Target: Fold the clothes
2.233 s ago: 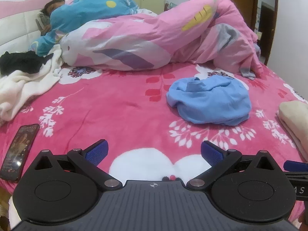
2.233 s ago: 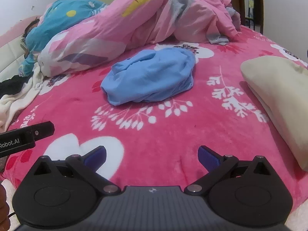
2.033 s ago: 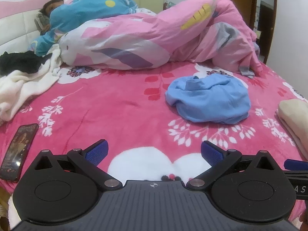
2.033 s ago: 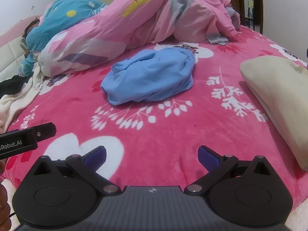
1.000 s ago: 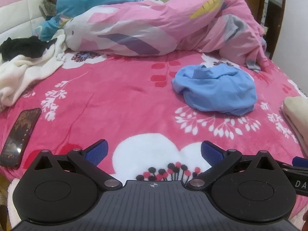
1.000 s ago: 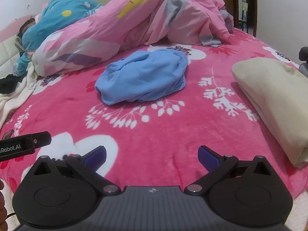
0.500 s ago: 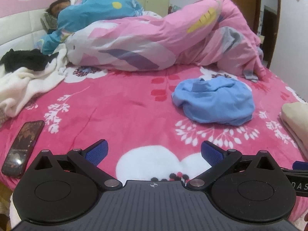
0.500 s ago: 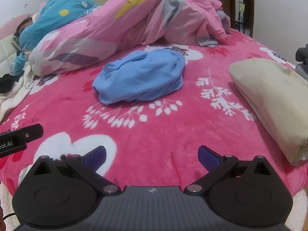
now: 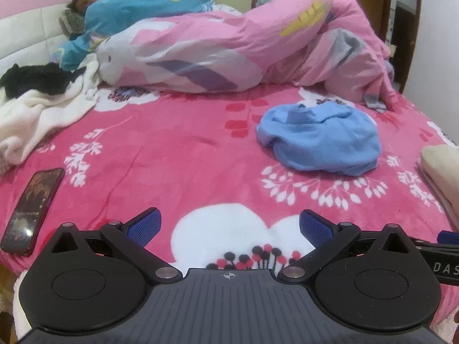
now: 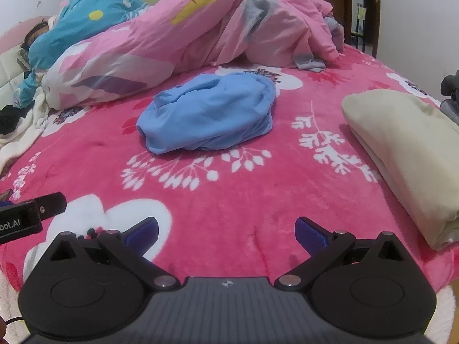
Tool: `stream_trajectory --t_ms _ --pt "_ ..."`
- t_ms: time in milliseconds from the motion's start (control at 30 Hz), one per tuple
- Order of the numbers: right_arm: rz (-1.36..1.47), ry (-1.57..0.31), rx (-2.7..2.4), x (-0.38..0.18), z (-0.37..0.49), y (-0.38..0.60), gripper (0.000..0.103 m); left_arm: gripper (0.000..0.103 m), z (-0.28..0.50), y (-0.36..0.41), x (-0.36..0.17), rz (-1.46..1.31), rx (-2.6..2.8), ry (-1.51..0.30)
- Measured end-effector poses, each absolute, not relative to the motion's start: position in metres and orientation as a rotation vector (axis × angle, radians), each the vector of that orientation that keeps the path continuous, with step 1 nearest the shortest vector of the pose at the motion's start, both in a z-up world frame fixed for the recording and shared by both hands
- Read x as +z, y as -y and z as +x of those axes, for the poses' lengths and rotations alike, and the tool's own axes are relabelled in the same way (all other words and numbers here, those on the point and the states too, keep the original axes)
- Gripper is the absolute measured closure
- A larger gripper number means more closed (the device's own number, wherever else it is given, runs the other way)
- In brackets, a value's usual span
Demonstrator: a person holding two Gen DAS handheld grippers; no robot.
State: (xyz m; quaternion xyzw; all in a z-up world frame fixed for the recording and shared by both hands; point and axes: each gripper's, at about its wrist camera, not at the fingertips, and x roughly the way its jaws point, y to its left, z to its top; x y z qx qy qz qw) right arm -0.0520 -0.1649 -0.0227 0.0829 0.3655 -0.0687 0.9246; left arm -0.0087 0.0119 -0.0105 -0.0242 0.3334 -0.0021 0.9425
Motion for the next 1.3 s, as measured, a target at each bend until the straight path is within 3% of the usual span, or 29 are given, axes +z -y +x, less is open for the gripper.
stream_trajectory --t_ms 833,1300 --pt "0.187 -0.747 -0.124 -0.024 -0.028 0.171 0.0 0.0 0.013 -0.015 -0.016 -0.058 0.003 -0.691" --pt "0.264 -0.594 -0.084 -0.031 -0.021 0.204 0.0 0.0 0.049 -0.018 -0.027 -0.121 -0.132 -0.646"
